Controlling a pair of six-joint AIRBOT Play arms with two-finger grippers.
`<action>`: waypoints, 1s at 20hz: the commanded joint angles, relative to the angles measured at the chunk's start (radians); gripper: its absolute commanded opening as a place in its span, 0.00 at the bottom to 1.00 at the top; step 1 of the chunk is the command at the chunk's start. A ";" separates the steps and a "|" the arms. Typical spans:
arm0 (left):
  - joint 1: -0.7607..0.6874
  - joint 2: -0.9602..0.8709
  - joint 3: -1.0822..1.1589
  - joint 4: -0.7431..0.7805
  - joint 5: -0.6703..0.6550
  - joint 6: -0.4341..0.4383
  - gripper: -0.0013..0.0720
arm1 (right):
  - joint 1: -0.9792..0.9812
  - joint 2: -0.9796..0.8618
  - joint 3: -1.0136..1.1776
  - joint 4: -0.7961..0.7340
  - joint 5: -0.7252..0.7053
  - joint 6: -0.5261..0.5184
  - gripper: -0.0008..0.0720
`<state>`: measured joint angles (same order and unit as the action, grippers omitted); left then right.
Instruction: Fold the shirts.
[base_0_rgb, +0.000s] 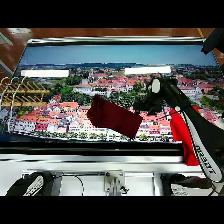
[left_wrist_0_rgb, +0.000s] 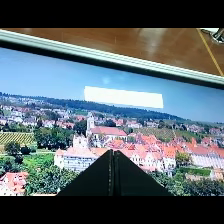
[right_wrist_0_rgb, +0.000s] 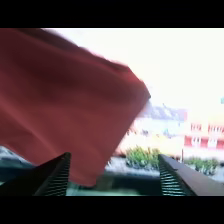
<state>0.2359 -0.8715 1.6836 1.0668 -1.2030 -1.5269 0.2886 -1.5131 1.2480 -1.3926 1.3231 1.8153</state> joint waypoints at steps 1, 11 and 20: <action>0.000 0.000 0.000 0.000 -0.022 0.000 0.06 | -0.042 0.007 -0.160 0.192 -0.119 -0.043 0.94; 0.000 -0.019 0.000 -0.001 -0.022 -0.001 0.06 | -0.041 -0.068 -0.229 0.310 -0.206 -0.138 0.94; 0.000 -0.026 0.000 -0.001 -0.022 -0.001 0.06 | -0.151 0.091 -0.003 0.645 -0.321 -0.345 0.09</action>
<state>0.2359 -0.8951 1.6836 1.0660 -1.2255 -1.5280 0.1917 -1.5066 1.1290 -0.8143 0.9955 1.5253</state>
